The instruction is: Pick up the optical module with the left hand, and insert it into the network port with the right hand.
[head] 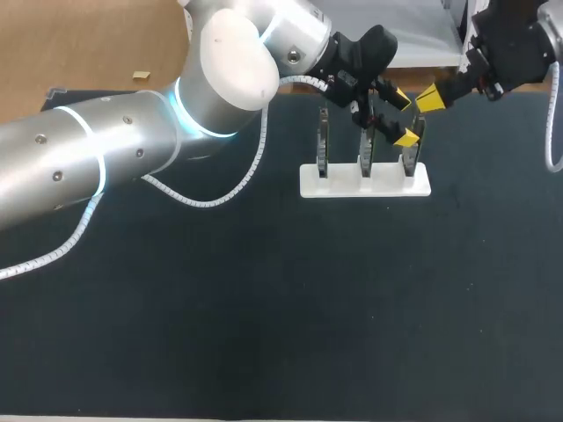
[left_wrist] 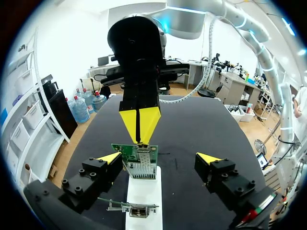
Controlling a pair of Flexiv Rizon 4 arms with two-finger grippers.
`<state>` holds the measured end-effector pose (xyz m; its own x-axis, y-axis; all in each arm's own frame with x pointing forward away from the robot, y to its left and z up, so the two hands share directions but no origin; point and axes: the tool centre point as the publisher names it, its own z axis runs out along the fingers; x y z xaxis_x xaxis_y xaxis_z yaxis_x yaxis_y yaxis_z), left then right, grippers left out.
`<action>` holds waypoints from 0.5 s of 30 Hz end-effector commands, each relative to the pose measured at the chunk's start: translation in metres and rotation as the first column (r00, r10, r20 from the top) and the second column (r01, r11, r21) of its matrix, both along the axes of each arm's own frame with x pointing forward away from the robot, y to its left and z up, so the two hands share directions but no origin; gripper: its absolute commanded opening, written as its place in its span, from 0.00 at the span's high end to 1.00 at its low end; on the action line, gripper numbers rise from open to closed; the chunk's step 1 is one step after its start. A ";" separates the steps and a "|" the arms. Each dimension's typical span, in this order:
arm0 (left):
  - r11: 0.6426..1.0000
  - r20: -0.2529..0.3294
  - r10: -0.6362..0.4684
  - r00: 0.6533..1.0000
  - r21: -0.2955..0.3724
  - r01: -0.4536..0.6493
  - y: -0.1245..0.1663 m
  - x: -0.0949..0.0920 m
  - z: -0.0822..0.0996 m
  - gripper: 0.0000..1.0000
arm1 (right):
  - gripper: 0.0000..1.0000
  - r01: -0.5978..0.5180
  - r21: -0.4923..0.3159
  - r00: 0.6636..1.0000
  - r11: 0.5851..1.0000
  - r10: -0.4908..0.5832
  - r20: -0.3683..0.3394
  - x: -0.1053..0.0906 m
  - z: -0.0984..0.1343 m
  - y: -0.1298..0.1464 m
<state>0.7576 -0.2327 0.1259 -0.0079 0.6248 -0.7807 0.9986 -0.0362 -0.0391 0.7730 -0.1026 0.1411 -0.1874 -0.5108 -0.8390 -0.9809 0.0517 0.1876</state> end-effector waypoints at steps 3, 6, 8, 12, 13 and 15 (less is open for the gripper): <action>1.000 -0.003 -0.001 1.000 0.005 0.001 -0.001 0.002 0.000 0.00 | 1.00 0.003 0.009 1.000 1.000 -0.003 0.005 0.001 -0.007 0.000; 1.000 -0.003 -0.001 1.000 0.005 0.001 -0.001 0.002 0.000 0.00 | 1.00 0.006 0.017 1.000 1.000 -0.006 0.014 0.002 -0.003 -0.001; 1.000 -0.003 -0.001 1.000 0.005 0.001 -0.001 0.002 0.000 0.00 | 1.00 0.008 0.029 1.000 1.000 -0.009 0.017 0.002 0.001 -0.001; 1.000 -0.003 -0.001 1.000 0.005 0.001 -0.001 0.002 0.000 0.00 | 1.00 0.031 0.042 0.999 0.999 -0.032 0.032 0.003 0.006 -0.004; 1.000 -0.003 -0.001 1.000 0.005 0.001 -0.001 0.002 0.000 0.00 | 1.00 0.038 0.047 0.999 0.998 -0.039 0.037 0.004 0.007 -0.006; 1.000 0.001 -0.004 1.000 -0.005 0.004 -0.001 0.002 0.002 0.00 | 1.00 0.045 0.053 0.998 0.998 -0.047 0.046 0.004 0.011 -0.008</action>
